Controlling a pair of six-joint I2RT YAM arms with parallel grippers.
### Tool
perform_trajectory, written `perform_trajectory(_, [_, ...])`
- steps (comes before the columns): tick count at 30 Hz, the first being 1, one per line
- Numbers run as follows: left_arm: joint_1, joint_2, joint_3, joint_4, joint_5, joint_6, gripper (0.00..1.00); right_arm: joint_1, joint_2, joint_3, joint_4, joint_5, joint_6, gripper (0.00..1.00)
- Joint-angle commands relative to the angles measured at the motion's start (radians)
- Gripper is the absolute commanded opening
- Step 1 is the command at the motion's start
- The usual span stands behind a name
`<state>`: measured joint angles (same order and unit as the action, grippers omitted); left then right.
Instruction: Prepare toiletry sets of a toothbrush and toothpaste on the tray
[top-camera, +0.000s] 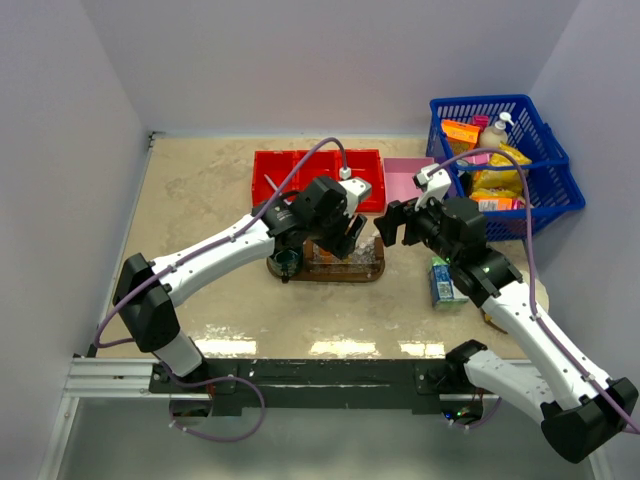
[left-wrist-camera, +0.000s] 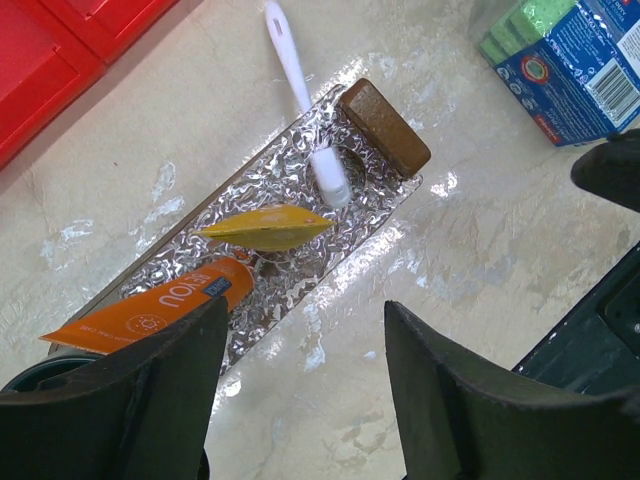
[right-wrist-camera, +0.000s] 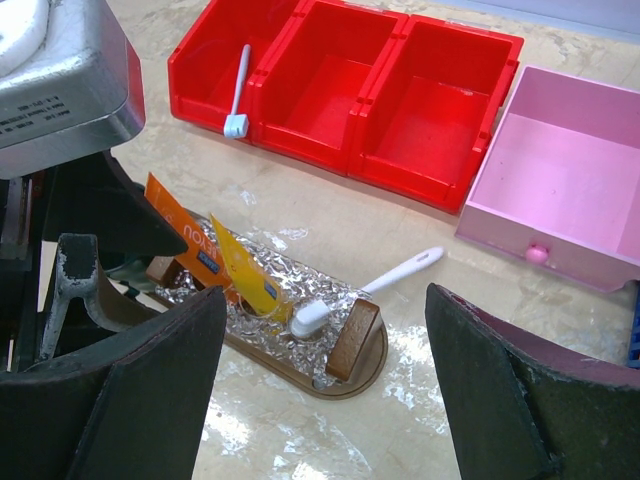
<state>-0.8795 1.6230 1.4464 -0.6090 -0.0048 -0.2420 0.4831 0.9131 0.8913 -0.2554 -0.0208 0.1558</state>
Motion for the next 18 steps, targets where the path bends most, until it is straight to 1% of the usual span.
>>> perform_trajectory(1, [-0.003, -0.032, 0.019, 0.04, 0.0, 0.018, 0.68, -0.006, -0.014, 0.003, 0.015, -0.018, -0.01, 0.83])
perform_trajectory(8, [0.001, -0.072, 0.002, 0.084, -0.023, 0.023, 0.68, -0.006, 0.0, -0.022, 0.03, -0.007, -0.01, 0.83])
perform_trajectory(11, [0.014, -0.123, -0.024, 0.132, -0.031, 0.032, 0.72, -0.006, 0.015, -0.034, 0.048, -0.001, 0.002, 0.83])
perform_trajectory(13, [0.042, -0.149, -0.043, 0.175, -0.023, 0.033, 0.76, -0.006, 0.026, -0.043, 0.076, -0.008, 0.025, 0.83])
perform_trajectory(17, [0.111, -0.224, -0.128, 0.251, 0.0, 0.035, 0.82, -0.006, 0.079, -0.055, 0.117, 0.012, 0.119, 0.84])
perform_trajectory(18, [0.155, -0.256, -0.145, 0.267, 0.011, 0.03, 0.83, -0.009, 0.095, -0.052, 0.122, 0.016, 0.138, 0.84])
